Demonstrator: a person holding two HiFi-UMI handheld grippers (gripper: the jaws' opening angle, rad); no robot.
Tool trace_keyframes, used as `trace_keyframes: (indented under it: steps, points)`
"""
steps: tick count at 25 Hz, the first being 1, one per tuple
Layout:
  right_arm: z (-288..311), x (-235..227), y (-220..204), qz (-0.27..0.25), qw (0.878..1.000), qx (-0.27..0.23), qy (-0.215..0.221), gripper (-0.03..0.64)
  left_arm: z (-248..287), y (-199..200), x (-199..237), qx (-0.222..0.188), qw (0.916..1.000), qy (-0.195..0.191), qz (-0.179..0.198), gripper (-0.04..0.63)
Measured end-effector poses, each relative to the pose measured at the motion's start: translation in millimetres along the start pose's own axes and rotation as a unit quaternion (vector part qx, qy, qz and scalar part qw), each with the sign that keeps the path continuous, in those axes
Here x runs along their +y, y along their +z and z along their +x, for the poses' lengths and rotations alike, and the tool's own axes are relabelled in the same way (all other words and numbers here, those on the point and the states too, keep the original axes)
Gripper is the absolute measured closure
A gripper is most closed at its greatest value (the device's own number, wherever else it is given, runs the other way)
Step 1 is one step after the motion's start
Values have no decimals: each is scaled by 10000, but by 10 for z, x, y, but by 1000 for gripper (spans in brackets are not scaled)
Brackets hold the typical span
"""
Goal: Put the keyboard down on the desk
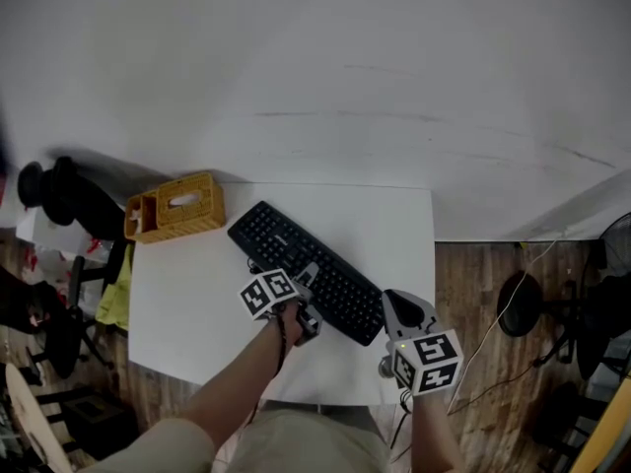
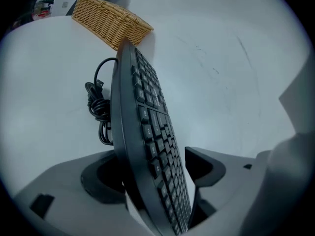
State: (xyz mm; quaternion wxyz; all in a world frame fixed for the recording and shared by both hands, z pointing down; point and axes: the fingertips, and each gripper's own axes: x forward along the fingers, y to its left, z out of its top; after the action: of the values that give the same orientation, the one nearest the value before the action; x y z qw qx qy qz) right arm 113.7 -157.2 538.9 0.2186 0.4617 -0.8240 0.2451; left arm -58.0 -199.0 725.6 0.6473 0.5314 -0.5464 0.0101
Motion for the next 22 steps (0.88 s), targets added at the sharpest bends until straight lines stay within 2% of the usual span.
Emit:
trace_keyframes:
  steps: [3,9,12,16,22]
  points:
    - [-59,31,45,-8,10000,-73,37,592,-45,-49,61,111,9997,190,85,218]
    - [-220,158,226,747,9944,-458,591,591,-231,-76,75,49,9996,97,242,209]
    - [-307,193,327,738,9937,-589,600,592,-368,1,-6,-62,9991,-85,406,209]
    - [-456,269,520,554,9935,-805,577,591,-647,120,-210,-231,9955,-395,834,209]
    - [-748,416,916,458,9884,-1285,675,591,-1182,391,-622,-639,9831,-956,1426,210]
